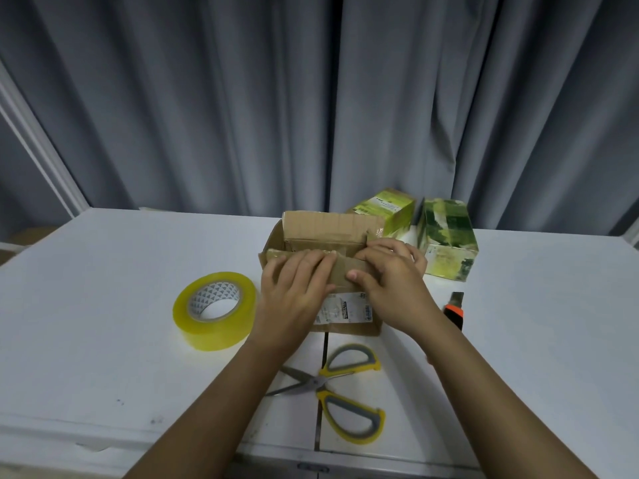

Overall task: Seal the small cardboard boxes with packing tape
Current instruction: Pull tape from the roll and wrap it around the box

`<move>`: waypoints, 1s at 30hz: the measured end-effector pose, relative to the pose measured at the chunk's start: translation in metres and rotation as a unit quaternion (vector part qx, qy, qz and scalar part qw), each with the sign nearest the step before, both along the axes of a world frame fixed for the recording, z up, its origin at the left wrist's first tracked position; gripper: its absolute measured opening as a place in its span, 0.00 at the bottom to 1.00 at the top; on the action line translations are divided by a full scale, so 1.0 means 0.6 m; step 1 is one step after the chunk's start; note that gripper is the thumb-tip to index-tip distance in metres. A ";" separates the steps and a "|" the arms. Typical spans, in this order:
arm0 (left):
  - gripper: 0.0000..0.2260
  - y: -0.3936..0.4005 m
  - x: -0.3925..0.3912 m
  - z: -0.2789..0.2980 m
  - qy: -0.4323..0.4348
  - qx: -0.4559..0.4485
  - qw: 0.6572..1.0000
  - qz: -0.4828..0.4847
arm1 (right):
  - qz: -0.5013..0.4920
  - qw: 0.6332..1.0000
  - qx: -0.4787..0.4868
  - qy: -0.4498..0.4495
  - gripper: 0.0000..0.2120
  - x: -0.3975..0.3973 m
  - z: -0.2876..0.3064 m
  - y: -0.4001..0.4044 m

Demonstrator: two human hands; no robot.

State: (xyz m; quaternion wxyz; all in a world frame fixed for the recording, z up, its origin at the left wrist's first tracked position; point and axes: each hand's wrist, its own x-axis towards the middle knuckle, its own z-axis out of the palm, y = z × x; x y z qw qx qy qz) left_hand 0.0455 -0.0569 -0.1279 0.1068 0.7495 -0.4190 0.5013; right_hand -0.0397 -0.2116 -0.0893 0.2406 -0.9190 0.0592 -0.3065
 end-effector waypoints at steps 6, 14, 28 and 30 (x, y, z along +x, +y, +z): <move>0.17 0.002 -0.008 0.025 0.022 0.033 0.999 0.013 | 0.010 1.000 -0.015 -0.017 0.04 -0.008 0.000 0.001; 0.13 0.014 -0.015 0.068 0.153 0.004 0.988 -0.009 | -0.015 0.993 -0.102 -0.061 0.05 -0.019 0.001 0.016; 0.09 0.049 0.008 0.087 0.423 -0.158 0.882 -0.138 | -0.021 0.996 -0.077 -0.048 0.05 -0.019 -0.003 0.014; 0.10 0.054 0.003 0.091 0.411 -0.169 0.885 -0.140 | -0.017 0.997 -0.061 -0.046 0.06 -0.019 -0.004 0.015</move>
